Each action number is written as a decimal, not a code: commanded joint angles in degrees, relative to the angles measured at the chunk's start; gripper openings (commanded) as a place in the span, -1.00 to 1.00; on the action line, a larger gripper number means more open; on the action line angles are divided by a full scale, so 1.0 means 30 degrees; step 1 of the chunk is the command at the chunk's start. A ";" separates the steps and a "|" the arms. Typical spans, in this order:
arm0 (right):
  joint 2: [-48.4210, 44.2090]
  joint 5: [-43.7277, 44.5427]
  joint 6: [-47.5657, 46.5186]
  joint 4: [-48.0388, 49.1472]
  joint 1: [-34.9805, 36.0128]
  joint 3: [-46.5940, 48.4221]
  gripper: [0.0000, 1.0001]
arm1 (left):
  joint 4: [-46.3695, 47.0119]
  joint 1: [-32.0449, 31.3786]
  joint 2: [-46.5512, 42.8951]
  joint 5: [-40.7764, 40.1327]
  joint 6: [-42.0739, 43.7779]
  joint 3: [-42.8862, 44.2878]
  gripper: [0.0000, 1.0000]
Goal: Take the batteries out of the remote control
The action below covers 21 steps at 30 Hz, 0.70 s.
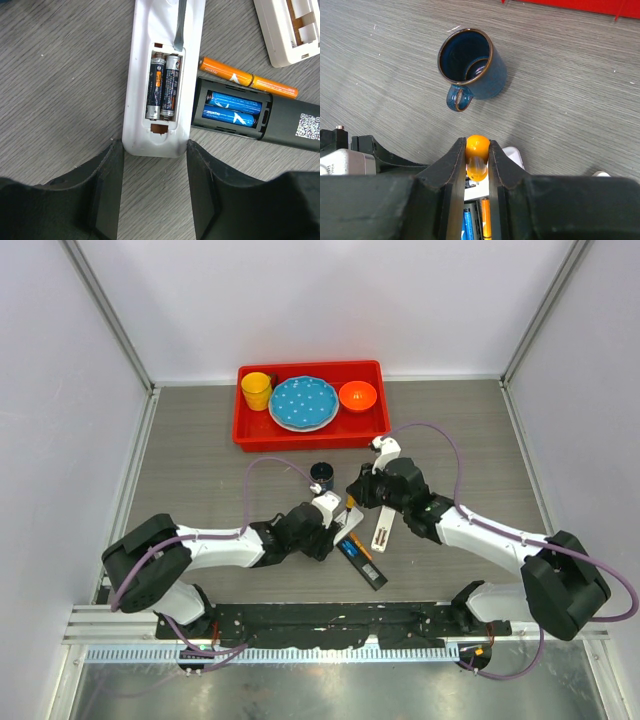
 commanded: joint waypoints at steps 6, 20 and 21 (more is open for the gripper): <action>-0.1805 0.0272 -0.0194 0.0907 0.0173 0.0048 -0.98 | -0.0547 -0.0163 0.0792 0.0710 -0.0238 0.0160 -0.36; -0.0842 -0.0372 -0.0165 0.1113 0.0348 0.0165 -0.98 | -0.0548 -0.0193 0.0705 0.0622 -0.0296 0.0073 -0.36; -0.0754 -0.0372 -0.0164 0.1142 0.0406 0.0107 -0.98 | -0.0548 -0.0193 0.0675 0.0622 -0.0297 0.0073 -0.37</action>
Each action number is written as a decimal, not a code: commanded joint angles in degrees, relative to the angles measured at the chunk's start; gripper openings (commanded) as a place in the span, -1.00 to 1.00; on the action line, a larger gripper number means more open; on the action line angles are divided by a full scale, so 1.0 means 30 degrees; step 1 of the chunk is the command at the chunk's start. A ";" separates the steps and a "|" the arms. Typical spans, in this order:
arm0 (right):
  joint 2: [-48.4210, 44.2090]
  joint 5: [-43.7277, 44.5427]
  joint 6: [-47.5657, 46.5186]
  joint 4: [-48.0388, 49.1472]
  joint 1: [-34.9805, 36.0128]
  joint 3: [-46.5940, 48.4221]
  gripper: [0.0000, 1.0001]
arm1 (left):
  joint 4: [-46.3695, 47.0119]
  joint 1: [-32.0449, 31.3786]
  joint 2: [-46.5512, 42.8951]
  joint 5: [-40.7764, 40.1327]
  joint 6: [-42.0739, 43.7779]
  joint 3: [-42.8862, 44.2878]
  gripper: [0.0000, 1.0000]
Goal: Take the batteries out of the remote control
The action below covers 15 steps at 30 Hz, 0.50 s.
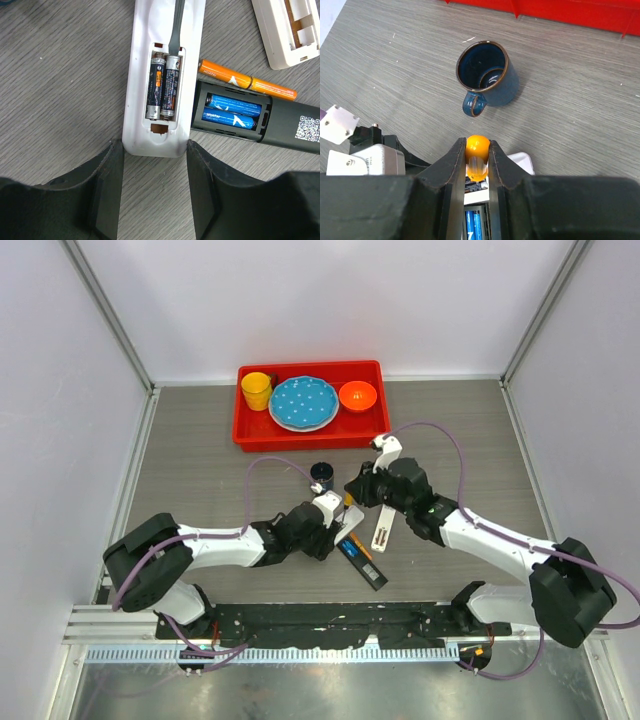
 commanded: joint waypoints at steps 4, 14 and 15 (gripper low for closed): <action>0.0705 -0.0264 -0.0201 0.0858 0.0334 0.0121 -0.98 | -0.0540 -0.0185 0.0514 0.0579 -0.0297 -0.0073 -0.36; 0.0530 0.0644 -0.0992 -0.0079 0.0657 0.0238 -0.98 | -0.0570 -0.0185 0.0573 0.0579 -0.0297 -0.0073 -0.37; 0.0617 0.1283 -0.1079 -0.0109 0.0744 0.0209 -0.97 | -0.0541 -0.0185 0.0602 0.0550 -0.0297 -0.0073 -0.37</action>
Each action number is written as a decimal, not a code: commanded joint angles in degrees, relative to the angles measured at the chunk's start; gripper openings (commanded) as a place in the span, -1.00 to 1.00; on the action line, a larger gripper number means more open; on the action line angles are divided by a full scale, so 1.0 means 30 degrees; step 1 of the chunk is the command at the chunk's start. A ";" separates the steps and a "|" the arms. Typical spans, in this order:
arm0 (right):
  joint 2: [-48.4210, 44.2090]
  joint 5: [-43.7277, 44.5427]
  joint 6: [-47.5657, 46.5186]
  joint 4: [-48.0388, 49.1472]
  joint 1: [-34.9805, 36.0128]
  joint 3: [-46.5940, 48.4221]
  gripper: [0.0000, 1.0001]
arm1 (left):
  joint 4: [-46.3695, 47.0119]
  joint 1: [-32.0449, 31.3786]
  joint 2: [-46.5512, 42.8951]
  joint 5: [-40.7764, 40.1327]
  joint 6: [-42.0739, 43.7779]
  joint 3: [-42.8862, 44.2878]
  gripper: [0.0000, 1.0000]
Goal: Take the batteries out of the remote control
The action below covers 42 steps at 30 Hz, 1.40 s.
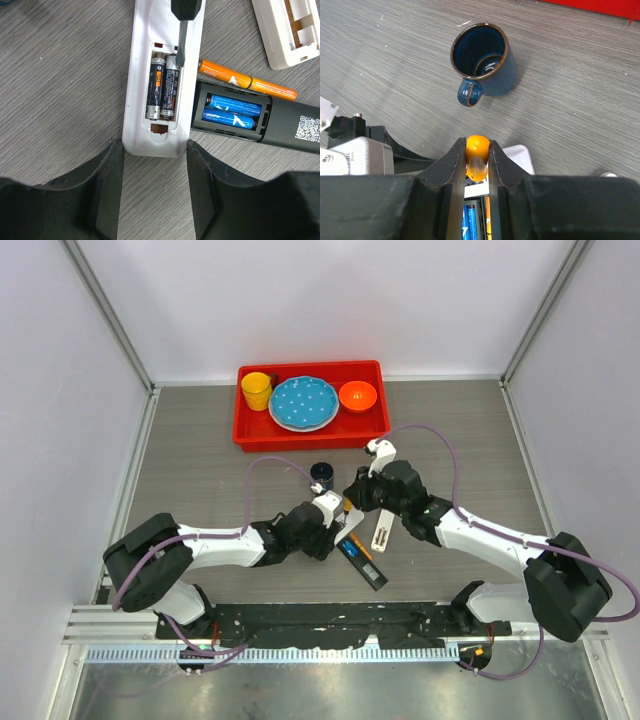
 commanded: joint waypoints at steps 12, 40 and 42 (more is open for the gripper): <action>-0.0403 0.2674 -0.1067 -0.0294 0.0688 0.0209 -0.98 | -0.0570 -0.0200 0.0749 0.0586 -0.0297 -0.0014 -0.38; 0.1149 0.7860 -0.1655 -0.1817 0.5608 -0.0728 -0.98 | -0.0482 -0.0229 0.0778 0.0498 -0.0443 -0.0044 -0.44; 0.1383 0.7802 -0.1450 -0.1730 0.5873 -0.0846 -0.98 | -0.0424 -0.0229 0.0836 0.0527 -0.0444 -0.0044 -0.45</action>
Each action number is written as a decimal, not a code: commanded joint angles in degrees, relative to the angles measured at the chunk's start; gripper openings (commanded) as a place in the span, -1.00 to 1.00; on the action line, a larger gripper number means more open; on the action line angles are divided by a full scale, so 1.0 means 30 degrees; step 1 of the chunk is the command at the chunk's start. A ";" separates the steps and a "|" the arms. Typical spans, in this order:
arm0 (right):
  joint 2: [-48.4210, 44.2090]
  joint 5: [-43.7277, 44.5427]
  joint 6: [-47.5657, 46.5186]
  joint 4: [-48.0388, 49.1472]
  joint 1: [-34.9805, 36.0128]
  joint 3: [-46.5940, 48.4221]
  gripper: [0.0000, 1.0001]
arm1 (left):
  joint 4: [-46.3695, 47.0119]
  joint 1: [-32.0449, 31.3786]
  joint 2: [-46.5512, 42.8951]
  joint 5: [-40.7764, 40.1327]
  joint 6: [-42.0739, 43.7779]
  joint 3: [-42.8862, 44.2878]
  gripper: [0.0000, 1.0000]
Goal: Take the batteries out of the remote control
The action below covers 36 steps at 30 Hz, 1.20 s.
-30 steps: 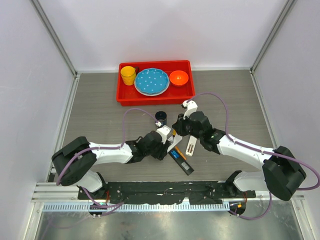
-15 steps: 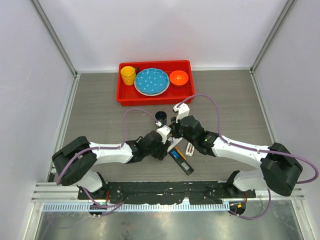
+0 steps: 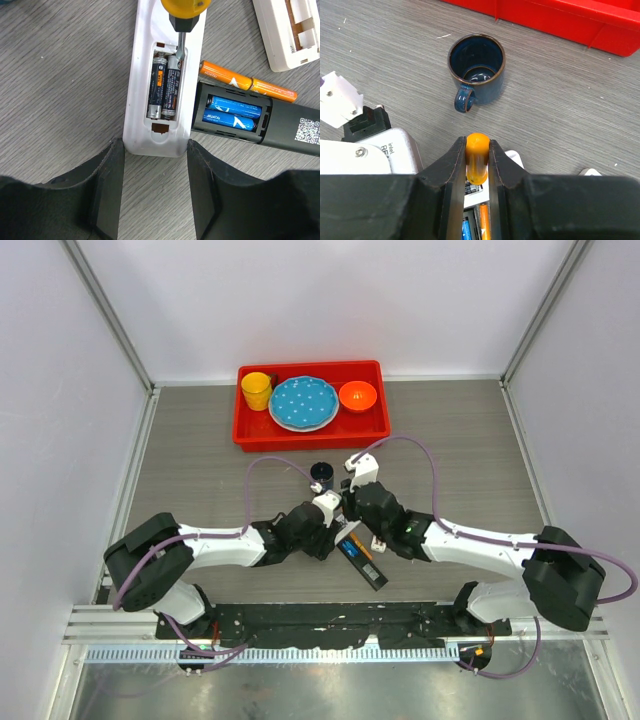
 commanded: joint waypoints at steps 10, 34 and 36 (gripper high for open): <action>0.0247 -0.1586 0.2371 -0.1280 0.1053 -0.1994 -0.98 | -0.0555 -0.0207 0.0596 0.0659 -0.0349 -0.0146 -0.74; -0.4031 -0.4081 0.2667 0.0303 -0.2523 -0.3139 -0.98 | -0.0262 -0.0208 0.0713 0.0835 -0.0378 -0.0204 -1.00; -0.4207 -0.3699 0.2344 0.0127 -0.2523 -0.2933 -0.97 | -0.0321 -0.0207 0.0713 0.0835 -0.0407 -0.0175 -1.00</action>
